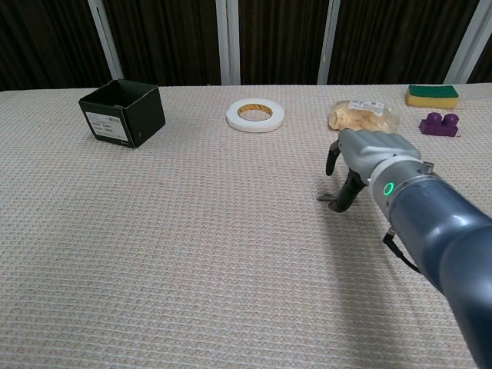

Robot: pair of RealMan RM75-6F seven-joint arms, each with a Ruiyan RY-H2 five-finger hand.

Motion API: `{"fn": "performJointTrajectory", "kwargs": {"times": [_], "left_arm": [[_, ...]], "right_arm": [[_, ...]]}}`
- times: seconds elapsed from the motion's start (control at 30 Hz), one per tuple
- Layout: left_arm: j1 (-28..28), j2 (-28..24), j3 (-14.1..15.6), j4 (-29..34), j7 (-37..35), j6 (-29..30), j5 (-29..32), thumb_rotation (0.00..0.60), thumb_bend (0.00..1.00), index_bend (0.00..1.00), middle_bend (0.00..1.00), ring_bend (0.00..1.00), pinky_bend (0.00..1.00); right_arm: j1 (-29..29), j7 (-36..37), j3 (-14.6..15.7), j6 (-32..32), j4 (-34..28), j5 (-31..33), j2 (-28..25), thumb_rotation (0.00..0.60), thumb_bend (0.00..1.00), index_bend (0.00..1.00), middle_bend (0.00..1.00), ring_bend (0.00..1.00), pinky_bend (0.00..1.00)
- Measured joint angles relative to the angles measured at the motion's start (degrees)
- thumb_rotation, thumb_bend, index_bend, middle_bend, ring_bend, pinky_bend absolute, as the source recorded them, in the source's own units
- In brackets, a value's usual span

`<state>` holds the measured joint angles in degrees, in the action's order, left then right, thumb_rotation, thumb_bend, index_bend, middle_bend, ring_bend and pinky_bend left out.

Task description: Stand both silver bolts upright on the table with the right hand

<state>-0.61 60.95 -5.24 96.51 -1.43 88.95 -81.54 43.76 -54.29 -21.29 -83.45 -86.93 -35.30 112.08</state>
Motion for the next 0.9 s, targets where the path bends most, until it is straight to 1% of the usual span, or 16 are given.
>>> {"fn": "performJointTrajectory", "kwargs": {"times": [0.2,0.37,0.9], "left_arm": [[-0.23,0.18,-0.08,0.2,0.77,-0.3,0.32,0.6,0.15,0.17,0.15,0.01,0.05],[-0.26,0.19,-0.17,0.25,0.82,-0.31,0.55,0.6,0.15,0.17,0.15,0.01,0.05],[-0.43,0.27,-0.29,0.26,1.15,-0.43,0.87,0.6,0.15,0.17,0.15,0.01,0.05]], "right_arm": [[0.18,1.54,-0.35,1.03,2.59,-0.5,1.19,0.6,0.25,0.48,0.0,0.0,0.01],[0.37,2.48,-0.68,1.67,4.64,-0.91,2.2,0.6,0.29,0.52,0.0,0.0,0.01],[0.58,3.74,-1.69,4.25,9.18,-0.63,4.1,0.6,0.35,0.55,0.0,0.0,0.01]]}}
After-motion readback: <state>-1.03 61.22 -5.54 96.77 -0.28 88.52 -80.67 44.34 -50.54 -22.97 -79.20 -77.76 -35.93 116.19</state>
